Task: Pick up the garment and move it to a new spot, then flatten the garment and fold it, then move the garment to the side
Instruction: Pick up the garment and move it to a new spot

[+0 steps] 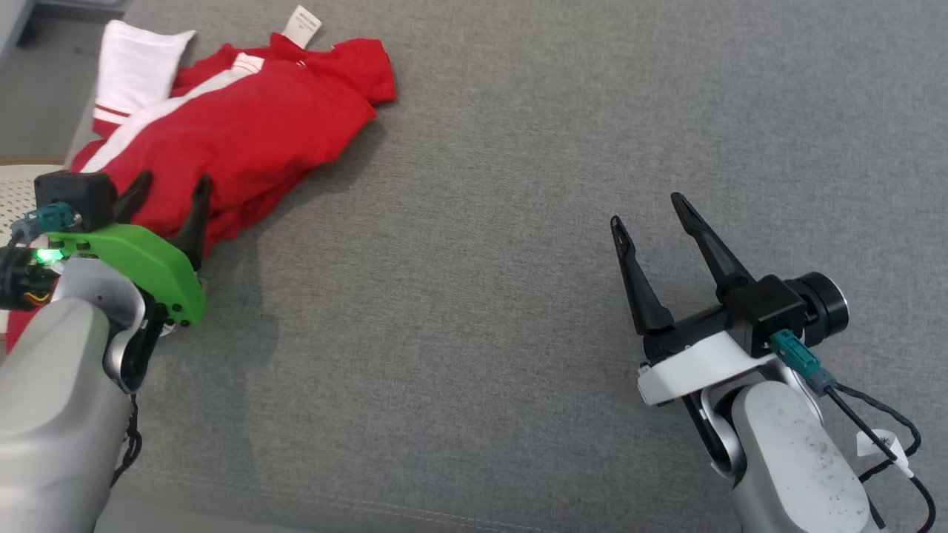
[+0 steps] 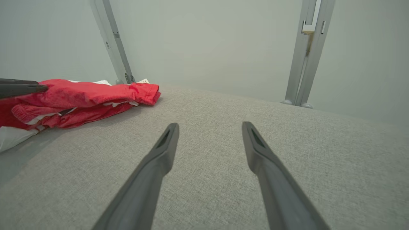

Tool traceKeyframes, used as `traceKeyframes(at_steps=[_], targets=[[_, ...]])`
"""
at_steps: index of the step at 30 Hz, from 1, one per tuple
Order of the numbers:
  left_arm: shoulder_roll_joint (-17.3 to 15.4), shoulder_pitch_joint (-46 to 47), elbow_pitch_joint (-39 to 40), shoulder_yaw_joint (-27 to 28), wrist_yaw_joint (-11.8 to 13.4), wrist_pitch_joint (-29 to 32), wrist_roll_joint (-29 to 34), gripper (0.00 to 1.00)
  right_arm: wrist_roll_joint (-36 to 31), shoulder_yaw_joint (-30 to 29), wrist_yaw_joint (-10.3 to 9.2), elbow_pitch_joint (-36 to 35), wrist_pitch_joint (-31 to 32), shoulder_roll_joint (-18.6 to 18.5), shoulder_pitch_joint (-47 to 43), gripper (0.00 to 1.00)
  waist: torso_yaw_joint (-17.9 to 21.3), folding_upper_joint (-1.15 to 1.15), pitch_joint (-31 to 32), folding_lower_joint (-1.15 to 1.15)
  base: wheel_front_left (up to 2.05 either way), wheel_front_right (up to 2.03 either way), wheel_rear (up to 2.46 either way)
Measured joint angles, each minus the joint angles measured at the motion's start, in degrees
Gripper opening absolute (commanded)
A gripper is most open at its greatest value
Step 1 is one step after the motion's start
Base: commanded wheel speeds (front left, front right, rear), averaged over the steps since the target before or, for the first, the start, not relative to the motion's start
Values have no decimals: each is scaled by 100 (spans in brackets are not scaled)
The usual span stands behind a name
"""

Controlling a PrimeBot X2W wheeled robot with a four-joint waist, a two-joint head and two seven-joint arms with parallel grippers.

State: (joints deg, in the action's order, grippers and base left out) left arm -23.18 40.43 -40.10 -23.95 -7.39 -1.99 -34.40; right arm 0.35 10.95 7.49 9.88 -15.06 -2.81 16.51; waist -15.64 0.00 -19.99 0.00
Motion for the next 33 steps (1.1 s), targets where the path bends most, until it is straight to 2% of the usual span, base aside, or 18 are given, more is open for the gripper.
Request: traceKeyframes(at_steps=[3, 4, 5, 11, 16, 22, 27, 33], targets=[[-103, 207, -510, -121, -1, 140, -103, 100, -5, 2, 0, 5, 0, 1, 67, 100, 205, 0, -244, 0, 0, 0, 0], [-123, 264, -661, -119, -1, 138, -119, 25, -5, -2, 0, 3, 0, 0, 76, 100, 268, 0, -296, 0, 0, 0, 0], [-155, 326, -812, -146, -1, 122, -116, 0, -4, -4, 0, 2, 0, 0, 81, 100, 347, 0, -351, 0, 0, 0, 0], [-240, 453, -1073, -210, -1, -257, -169, 0, 54, -116, 0, 27, 0, -3, -13, 100, 696, 0, -469, 0, 0, 0, 0], [-390, 475, -598, -332, -1, -435, -135, 0, 185, -164, 0, 55, 0, 0, -266, 100, 750, 0, -274, 0, 0, 0, 0], [-768, 492, 888, -287, -1, -165, -467, 0, 360, -52, 0, 51, 0, 0, -358, 100, 681, 0, 115, 0, 0, 0, 0], [-1090, 181, 2603, -163, 30, 476, -918, 0, 550, 21, 0, 31, 0, 1, -448, 100, 696, 0, 444, 0, 0, 0, 0], [-1184, -452, 4748, -83, 172, 1267, -1853, 0, 690, 4, 0, 21, 0, 1, -615, 100, 964, 0, 674, -1, 0, 0, 0]])
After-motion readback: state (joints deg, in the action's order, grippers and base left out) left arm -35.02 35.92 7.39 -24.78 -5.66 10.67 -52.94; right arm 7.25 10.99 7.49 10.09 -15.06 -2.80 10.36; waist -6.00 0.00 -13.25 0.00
